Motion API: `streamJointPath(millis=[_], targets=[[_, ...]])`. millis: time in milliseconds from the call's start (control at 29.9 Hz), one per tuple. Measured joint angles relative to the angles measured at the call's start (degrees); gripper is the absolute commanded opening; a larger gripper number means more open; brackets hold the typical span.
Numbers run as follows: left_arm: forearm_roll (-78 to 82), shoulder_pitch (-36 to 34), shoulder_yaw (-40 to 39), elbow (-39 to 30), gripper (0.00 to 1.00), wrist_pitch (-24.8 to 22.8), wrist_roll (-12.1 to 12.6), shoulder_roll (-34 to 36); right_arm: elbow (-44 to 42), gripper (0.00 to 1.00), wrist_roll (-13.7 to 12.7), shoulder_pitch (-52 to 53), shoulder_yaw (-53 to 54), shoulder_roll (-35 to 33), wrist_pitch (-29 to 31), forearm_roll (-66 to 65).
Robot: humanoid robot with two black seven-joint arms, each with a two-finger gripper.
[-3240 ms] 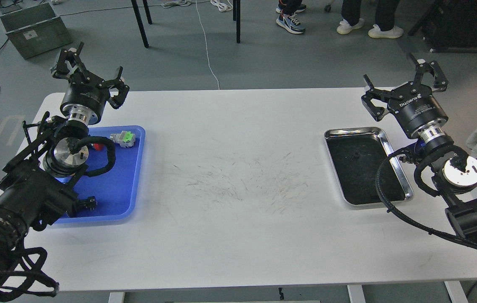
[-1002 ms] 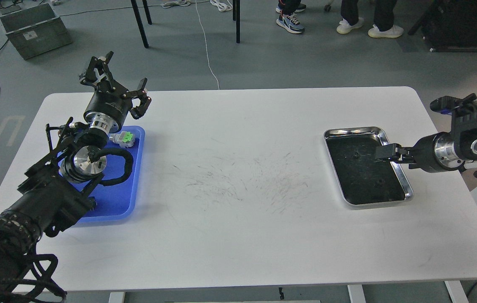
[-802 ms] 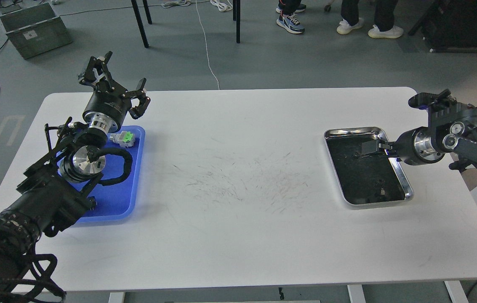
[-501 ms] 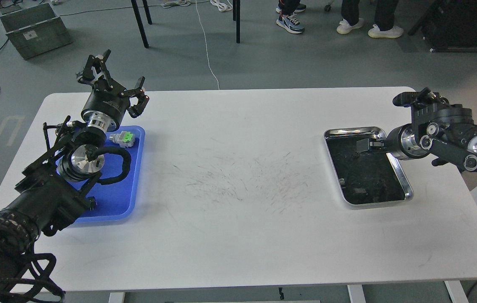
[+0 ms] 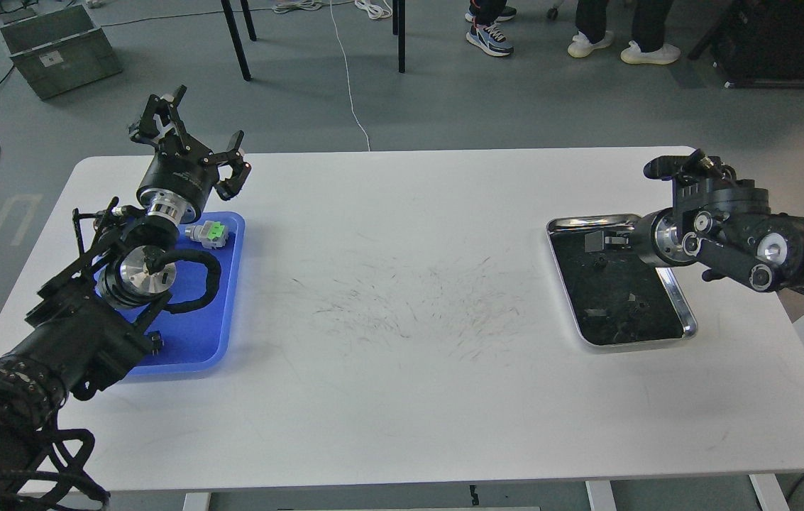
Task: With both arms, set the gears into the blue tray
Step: 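Grasp a small black part in the metal tray with the right gripper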
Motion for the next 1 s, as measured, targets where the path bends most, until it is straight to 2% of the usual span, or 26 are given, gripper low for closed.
streamJointPath(millis=[401,768,1002], targets=[[-0.1,0.3,0.0,0.1,0.98,-0.2,0.0,0.2,-0.8,0.78,0.0,-1.9,-0.2,0.8,-0.7,-0.1],[-0.1,0.4,0.0,0.2,0.98,-0.1,0.0,0.2,-2.6,0.69,0.0,-2.6,-0.2,3.0,-0.9,-0.2],[0.0,0.4,0.0,0.4,0.98,-0.1,0.0,0.2,-2.7,0.49,0.0,-3.2,-0.2,3.1,-0.9,-0.2]])
